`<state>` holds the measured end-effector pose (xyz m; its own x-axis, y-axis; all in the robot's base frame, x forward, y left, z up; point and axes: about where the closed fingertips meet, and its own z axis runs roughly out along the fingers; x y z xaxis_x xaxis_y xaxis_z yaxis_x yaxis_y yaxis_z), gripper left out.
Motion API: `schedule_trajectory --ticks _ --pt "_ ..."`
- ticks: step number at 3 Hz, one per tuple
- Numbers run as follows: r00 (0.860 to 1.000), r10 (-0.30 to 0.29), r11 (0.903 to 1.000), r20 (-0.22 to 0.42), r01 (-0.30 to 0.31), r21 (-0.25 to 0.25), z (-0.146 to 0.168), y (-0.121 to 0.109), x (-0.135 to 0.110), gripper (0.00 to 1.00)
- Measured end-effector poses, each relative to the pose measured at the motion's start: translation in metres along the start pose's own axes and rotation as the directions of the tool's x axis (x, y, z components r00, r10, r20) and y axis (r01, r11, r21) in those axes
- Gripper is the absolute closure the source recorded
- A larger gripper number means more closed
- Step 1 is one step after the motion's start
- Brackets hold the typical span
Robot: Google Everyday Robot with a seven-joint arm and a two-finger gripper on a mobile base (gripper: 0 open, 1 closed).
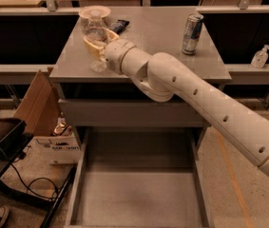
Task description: Place water bottle into middle drawer
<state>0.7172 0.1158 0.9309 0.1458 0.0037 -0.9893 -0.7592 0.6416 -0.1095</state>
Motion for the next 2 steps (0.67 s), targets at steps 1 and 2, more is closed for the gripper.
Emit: schedule_trajectory --ticks 1,2 --pt "1.0 0.0 1.0 0.0 0.0 0.0 0.0002 -0.0002 -0.0016 1.0" --pt "1.0 0.0 1.0 0.0 0.0 0.0 0.0002 -0.0002 -0.0016 1.0"
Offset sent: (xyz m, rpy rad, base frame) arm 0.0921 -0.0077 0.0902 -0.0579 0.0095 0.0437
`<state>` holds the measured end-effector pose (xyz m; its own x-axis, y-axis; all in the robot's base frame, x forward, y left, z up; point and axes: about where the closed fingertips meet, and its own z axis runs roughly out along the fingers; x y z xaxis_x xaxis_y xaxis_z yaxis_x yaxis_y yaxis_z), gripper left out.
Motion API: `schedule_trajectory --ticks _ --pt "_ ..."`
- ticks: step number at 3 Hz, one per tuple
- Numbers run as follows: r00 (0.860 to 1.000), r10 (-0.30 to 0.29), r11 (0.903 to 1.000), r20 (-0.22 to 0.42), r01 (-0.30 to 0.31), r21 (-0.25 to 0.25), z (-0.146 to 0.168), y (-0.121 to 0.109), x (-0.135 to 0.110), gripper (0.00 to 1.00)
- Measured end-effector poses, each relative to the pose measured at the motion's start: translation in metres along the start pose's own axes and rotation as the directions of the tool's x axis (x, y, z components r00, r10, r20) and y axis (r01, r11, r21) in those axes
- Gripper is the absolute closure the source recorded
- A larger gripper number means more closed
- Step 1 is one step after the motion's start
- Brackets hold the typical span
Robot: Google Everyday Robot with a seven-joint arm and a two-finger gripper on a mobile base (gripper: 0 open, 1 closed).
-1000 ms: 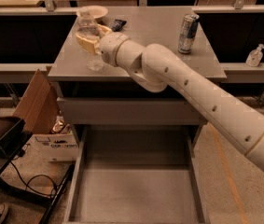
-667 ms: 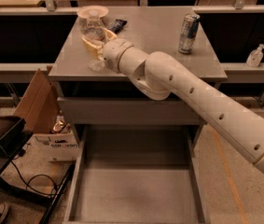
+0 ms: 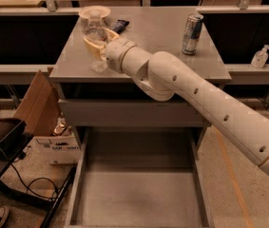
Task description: Place water bottle into middle drawer
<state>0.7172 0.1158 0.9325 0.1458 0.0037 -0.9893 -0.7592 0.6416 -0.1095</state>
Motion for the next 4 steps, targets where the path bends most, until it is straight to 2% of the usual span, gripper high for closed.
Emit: schedule_trajectory --ticks 1,2,3,4 --pt "1.0 -0.01 0.9999 -0.01 0.01 -0.008 0.009 -0.013 -0.015 1.0" --pt "0.999 -0.008 0.9956 0.034 0.011 -0.093 0.044 -0.007 -0.106 1.0" --pt "1.0 -0.014 0.992 0.02 0.016 -0.125 0.06 -0.018 -0.151 1.0" --pt "0.998 -0.046 0.993 -0.045 0.04 -0.111 0.043 -0.042 -0.152 1.0"
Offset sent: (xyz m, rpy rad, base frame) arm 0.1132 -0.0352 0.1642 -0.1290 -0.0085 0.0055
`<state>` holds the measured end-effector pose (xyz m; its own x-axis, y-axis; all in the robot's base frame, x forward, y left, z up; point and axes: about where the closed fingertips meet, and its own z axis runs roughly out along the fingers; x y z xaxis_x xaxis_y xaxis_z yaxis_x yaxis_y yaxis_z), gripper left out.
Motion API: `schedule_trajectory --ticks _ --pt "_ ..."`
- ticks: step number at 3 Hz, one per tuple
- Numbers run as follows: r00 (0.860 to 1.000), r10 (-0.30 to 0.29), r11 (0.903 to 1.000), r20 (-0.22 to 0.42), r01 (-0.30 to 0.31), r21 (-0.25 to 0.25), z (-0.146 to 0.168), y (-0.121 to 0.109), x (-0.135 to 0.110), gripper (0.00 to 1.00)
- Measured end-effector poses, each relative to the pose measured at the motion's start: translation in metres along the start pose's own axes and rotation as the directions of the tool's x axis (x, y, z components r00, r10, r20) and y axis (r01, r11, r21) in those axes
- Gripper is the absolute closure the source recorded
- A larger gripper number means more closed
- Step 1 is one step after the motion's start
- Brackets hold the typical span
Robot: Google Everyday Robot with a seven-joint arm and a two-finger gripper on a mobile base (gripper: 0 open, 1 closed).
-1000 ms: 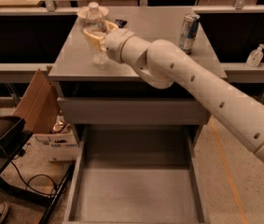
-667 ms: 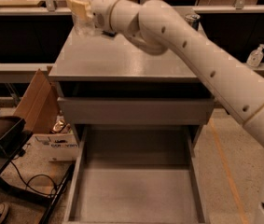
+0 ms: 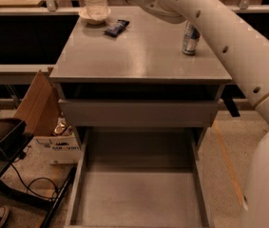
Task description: Place water bottle into middle drawer
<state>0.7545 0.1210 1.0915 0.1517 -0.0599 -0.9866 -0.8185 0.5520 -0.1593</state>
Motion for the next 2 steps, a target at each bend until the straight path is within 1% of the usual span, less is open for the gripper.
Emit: schedule_trajectory --ticks 1,2 --pt "0.997 -0.001 0.9999 -0.071 0.0 -0.017 -0.038 0.002 0.032 1.0" --pt "0.996 0.0 0.9989 -0.085 -0.004 -0.046 -0.079 0.036 0.052 1.0"
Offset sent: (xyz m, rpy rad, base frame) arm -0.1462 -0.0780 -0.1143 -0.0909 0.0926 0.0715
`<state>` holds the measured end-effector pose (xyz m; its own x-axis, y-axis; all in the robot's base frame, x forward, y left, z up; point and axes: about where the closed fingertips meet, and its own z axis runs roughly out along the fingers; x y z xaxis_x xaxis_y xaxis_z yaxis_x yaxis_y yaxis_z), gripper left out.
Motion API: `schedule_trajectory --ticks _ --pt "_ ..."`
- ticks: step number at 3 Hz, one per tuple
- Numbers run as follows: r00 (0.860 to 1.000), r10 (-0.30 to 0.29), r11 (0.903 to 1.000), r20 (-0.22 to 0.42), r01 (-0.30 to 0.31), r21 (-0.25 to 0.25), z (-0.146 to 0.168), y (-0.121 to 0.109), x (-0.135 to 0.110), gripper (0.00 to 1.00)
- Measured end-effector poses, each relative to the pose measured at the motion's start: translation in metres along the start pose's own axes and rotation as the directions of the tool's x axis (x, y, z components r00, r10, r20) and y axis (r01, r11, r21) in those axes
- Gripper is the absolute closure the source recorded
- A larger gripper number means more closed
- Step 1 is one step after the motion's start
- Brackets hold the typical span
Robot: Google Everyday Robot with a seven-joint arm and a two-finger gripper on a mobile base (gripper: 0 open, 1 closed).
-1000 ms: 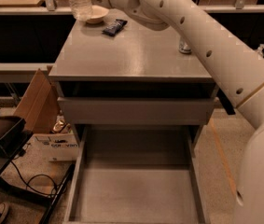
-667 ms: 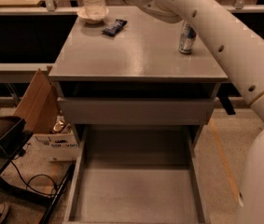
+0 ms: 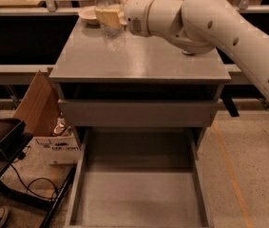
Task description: Place water bottle into middle drawer
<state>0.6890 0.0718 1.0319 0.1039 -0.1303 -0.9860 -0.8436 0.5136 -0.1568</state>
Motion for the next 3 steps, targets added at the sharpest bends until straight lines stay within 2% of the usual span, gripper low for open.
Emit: schedule_trajectory --ticks 1,2,3 --pt "1.0 0.008 0.9992 0.004 -0.008 -0.04 -0.03 0.049 0.026 1.0" --pt "1.0 0.019 0.993 0.017 -0.017 -0.117 -0.054 0.098 0.051 1.0" --pt "0.998 0.052 0.9804 0.034 -0.044 -0.192 -0.06 0.128 0.101 1.0"
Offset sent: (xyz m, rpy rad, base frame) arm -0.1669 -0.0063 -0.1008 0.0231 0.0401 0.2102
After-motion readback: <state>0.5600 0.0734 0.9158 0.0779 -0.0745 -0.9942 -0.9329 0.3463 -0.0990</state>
